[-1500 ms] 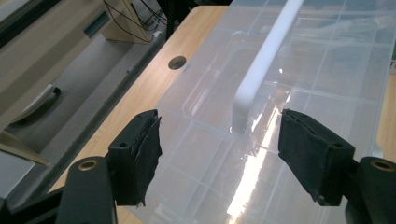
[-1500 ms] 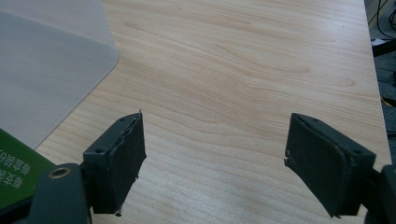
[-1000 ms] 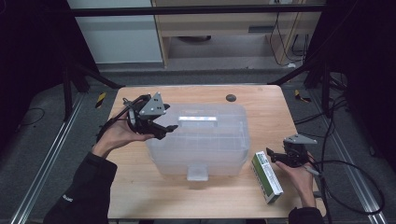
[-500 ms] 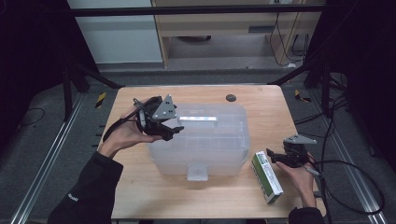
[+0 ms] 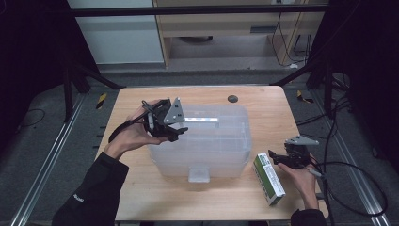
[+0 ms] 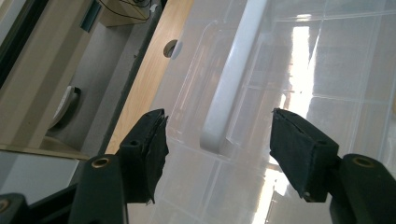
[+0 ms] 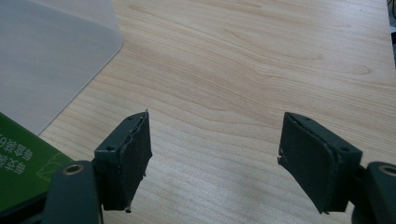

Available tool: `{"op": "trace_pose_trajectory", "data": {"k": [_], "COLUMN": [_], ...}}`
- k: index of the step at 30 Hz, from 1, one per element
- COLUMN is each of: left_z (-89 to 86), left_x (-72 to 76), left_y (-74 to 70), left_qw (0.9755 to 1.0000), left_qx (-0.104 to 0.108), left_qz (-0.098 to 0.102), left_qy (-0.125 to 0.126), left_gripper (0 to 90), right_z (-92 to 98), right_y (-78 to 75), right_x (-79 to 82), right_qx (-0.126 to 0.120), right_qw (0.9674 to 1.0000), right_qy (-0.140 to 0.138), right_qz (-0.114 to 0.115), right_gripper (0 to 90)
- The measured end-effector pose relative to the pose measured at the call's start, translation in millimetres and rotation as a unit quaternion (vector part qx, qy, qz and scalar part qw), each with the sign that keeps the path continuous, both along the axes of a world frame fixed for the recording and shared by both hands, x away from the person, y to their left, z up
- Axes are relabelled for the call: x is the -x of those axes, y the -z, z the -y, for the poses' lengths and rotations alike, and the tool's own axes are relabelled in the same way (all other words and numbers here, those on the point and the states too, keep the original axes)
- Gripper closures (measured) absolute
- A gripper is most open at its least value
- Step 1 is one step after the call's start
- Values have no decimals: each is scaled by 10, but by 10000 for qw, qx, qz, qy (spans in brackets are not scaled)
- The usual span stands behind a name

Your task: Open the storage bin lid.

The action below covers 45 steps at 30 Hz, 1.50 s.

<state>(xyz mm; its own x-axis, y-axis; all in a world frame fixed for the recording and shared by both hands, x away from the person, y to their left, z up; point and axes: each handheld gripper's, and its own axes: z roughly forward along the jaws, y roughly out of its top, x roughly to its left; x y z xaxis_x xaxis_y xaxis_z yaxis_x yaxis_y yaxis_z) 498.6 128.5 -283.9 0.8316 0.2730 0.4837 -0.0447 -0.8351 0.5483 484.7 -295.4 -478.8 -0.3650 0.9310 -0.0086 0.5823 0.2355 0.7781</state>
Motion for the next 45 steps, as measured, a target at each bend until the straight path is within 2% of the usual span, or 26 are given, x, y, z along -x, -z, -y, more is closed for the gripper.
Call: {"op": "trace_pose_trajectory", "data": {"k": [9, 16, 25, 34, 36, 45], "left_z": [90, 145, 226, 292, 297, 330], "left_x": [-15, -44, -64, -86, -85, -96], "left_y": [17, 48, 83, 132, 143, 146], "left_qw": [9993, 9985, 9981, 9964, 9966, 9945], "left_qx": [-357, -531, -589, -821, -803, -982], "left_qz": [98, 139, 196, 226, 200, 344], "left_qy": [-25, -52, -7, -34, -59, -135], "left_gripper": [423, 453, 517, 585, 610, 685], "right_z": [-2, -12, -8, -5, -5, -20], "right_y": [3, 14, 15, 12, 12, -1], "right_x": [-3, -5, -5, -6, -6, 0], "right_qx": [17, 31, 26, -15, -10, -71], "right_qw": [10000, 10000, 9999, 9999, 9999, 9997], "right_qy": [-31, -44, -50, -70, -75, -144], "right_qz": [-34, -82, -105, -131, -130, -156], "right_gripper": [266, 273, 289, 299, 301, 349]}}
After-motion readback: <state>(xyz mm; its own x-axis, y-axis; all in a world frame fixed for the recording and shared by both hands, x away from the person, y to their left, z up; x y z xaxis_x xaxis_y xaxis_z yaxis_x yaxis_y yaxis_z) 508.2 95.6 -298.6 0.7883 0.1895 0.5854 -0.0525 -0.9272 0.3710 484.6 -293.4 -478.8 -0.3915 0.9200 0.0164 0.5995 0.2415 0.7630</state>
